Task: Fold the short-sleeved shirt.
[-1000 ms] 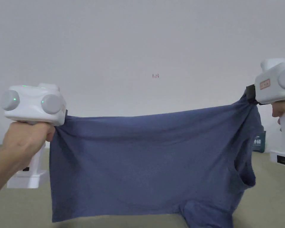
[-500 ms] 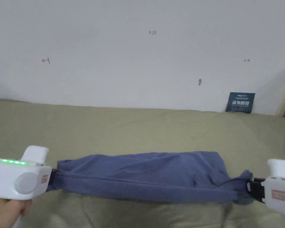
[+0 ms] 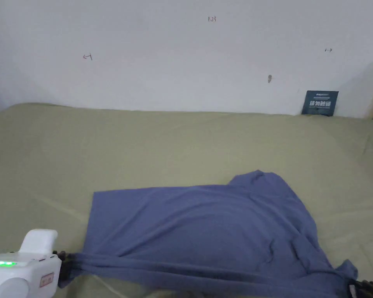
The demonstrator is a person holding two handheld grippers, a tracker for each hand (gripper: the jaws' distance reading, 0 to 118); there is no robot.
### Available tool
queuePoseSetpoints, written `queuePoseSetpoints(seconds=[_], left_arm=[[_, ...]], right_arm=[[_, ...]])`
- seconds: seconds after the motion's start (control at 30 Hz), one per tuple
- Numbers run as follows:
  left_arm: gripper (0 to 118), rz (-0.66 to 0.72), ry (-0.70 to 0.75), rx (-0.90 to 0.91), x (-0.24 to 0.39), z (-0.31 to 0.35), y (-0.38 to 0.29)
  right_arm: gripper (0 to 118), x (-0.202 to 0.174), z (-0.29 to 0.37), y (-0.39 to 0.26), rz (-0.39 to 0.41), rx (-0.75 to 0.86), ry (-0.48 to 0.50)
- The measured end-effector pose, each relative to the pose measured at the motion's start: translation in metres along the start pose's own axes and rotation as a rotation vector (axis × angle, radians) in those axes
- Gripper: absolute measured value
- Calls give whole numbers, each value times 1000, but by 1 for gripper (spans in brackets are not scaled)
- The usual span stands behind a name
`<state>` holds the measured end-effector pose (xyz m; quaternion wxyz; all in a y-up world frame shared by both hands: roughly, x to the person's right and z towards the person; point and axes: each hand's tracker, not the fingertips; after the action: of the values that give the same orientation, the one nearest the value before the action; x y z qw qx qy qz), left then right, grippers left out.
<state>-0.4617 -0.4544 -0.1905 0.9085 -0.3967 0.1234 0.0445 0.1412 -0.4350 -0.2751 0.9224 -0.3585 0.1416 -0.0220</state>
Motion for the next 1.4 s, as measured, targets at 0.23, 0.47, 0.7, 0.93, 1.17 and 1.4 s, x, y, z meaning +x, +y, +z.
queuePoseSetpoints(seconds=[0.23,0.47,0.7,0.93,1.17,1.4], left_arm=[[5,14,-26,-10,-8,22,-31],[98,-3,-54,-33,-8,20,-46],[114,79,55,87,-3,83,-41],[0,171,73,191,20,135,-55],[0,224,74,113,21,127,-88],[0,218,52,56,8,103,-80]], right_arm=[[2,1,10,-26,-4,-28,12],[68,7,-4,-29,-63,-66,0],[113,-15,24,-26,-46,12,-16],[2,-51,63,-32,12,196,-75],[2,-56,68,-55,5,199,-53],[2,-45,60,-60,-5,154,-67]])
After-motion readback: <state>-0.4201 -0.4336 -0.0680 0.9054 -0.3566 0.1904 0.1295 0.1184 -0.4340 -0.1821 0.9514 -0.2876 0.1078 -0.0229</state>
